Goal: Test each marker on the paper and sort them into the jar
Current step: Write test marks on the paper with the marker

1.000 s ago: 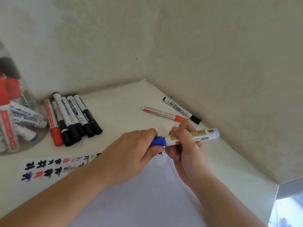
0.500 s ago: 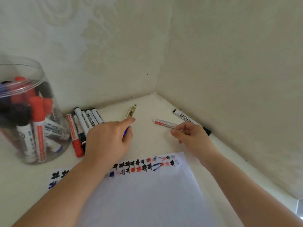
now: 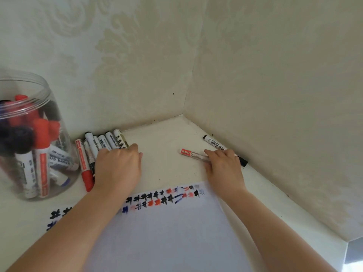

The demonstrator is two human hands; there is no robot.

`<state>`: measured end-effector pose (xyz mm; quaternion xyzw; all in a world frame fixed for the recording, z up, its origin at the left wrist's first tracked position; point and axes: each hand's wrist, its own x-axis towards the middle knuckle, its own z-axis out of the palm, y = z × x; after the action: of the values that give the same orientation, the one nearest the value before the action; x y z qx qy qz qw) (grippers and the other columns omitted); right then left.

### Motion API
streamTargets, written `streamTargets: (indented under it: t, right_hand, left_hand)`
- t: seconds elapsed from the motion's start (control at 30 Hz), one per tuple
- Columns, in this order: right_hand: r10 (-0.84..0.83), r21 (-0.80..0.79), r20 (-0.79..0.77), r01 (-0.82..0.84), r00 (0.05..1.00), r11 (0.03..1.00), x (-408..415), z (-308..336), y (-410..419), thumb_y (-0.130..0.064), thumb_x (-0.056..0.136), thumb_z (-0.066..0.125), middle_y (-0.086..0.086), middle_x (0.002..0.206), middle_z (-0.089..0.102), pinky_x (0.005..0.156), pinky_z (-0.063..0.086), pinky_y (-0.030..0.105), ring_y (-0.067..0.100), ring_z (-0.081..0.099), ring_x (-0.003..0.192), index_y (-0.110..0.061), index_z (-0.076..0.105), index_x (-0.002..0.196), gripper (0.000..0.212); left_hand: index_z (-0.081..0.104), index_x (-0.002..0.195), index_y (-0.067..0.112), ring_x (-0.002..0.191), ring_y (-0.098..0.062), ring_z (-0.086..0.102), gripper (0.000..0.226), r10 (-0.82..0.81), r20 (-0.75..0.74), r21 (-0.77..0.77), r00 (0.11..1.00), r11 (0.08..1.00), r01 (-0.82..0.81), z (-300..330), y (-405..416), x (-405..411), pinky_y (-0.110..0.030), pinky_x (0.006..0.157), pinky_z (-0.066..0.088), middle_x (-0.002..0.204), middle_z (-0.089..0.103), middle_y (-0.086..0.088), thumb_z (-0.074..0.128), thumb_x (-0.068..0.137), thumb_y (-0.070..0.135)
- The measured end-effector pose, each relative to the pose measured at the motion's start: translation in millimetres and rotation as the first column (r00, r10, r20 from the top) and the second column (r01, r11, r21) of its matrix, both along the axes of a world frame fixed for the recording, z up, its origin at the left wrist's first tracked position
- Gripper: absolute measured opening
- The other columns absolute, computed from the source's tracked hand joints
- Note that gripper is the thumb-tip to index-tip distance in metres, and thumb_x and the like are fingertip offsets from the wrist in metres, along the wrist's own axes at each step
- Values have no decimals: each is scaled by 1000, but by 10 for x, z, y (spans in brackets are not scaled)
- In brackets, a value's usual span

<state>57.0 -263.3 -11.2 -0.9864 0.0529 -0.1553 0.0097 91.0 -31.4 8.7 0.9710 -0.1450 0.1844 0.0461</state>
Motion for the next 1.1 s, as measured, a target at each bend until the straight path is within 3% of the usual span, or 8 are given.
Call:
streamTargets:
  t: [0.13,0.23,0.37,0.47,0.57,0.73,1.0,1.1]
  right_hand:
    - [81,-66,-4,-81,997,995,-45,62,-51,-13,97,39,4,122,58,89,31,33,28,44,110,-15,46,135,39]
    - [122,264,223,-180,967,948,-184,167,-31,-8,93,50,2,103,62,76,37,31,25,51,94,-14,56,127,35]
    - [194,834,179,-253,965,491,-441,355,137,-16,80,66,-15,83,65,64,48,23,7,63,75,-31,61,89,19]
    - [245,957,190,-235,951,170,-574,340,257,-13,72,70,-5,61,62,51,46,23,13,60,57,-23,54,66,20]
    - [242,974,209,-222,948,30,-616,287,309,-7,74,63,1,54,54,42,37,18,12,49,44,-20,50,62,22]
    - [267,979,185,-201,946,33,-600,261,306,-14,79,62,9,55,58,43,35,20,18,51,47,-18,54,67,15]
    - [334,976,213,-217,918,-26,-622,241,252,-25,73,63,-1,52,54,44,32,21,15,40,47,-21,49,62,18]
    - [345,972,222,-236,912,-1,-599,251,189,-24,76,61,-2,55,58,45,35,19,13,45,47,-20,53,67,12]
  left_hand:
    - [66,96,2,54,-28,60,19,-139,91,-154,986,976,152,24,-50,-57,-37,59,40,59,64,-11,64,81,14]
    - [66,100,8,64,-23,57,24,-389,96,-220,916,889,400,37,-137,-190,-39,62,47,71,62,-4,53,88,23]
    - [50,125,15,90,-16,53,53,-587,-34,-371,809,759,535,33,-327,-391,-32,80,44,100,57,1,29,90,49]
    - [39,132,15,98,-13,50,59,-656,-62,-399,752,707,583,4,-490,-520,-27,85,38,113,54,3,31,88,53]
    - [48,119,12,85,-19,55,36,-691,-47,-373,722,682,628,-46,-554,-563,-29,76,37,101,60,1,40,92,35]
    - [47,92,15,72,-17,53,35,-674,-69,-400,735,694,599,-77,-513,-515,-35,59,44,82,56,4,30,91,45]
    - [50,87,21,53,-15,48,46,-700,-75,-431,710,665,610,-44,-463,-483,-30,47,38,63,58,6,25,85,59]
    - [50,94,28,61,-10,51,43,-682,-75,-454,727,673,584,-30,-486,-491,-31,51,43,74,58,9,27,83,62]
